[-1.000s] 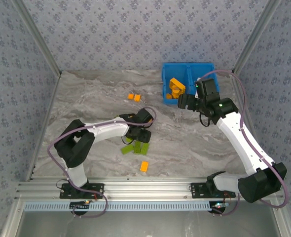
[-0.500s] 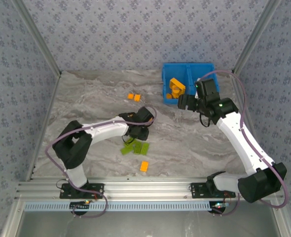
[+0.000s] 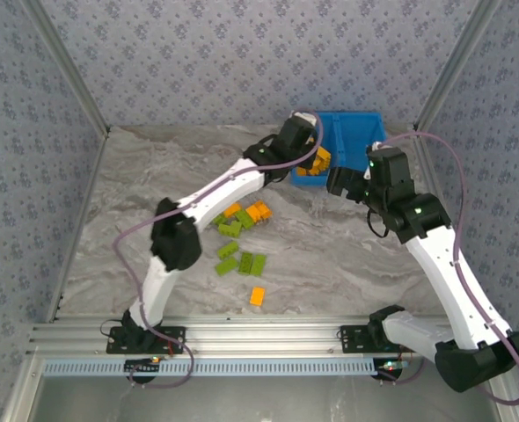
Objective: Sort the legos into containers by color
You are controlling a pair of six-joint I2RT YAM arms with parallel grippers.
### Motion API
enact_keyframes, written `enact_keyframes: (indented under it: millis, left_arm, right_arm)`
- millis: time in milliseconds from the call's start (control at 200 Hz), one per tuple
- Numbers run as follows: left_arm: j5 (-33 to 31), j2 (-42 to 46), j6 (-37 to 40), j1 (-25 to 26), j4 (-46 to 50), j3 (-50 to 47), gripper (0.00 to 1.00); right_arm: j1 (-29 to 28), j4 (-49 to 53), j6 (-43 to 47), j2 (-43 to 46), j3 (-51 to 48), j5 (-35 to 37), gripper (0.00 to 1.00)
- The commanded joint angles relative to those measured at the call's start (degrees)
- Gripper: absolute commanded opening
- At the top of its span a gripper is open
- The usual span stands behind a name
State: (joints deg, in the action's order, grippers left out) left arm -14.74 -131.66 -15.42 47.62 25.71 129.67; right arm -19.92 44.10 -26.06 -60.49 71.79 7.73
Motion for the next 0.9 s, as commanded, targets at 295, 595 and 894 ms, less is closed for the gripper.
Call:
enact_keyframes:
  millis: [295,595,894]
  left_arm:
    - [0.71,-19.05,1.28,-1.32,4.03,22.2,0.57]
    - [4.75,-8.07,3.87,-0.48,7.85,21.72,0.67]
    - [-0.82,27.34,6.37,-3.14,3.95,-16.56,0.72]
  right_arm:
    - [0.86,4.11,-1.46,6.1,-6.29,-0.2,1.0]
    - [-0.63,7.06,2.37,7.85,-8.34,-7.94,0.99]
    - [-27.04,9.87,-4.79,0.46,-14.58,-9.13,0.99]
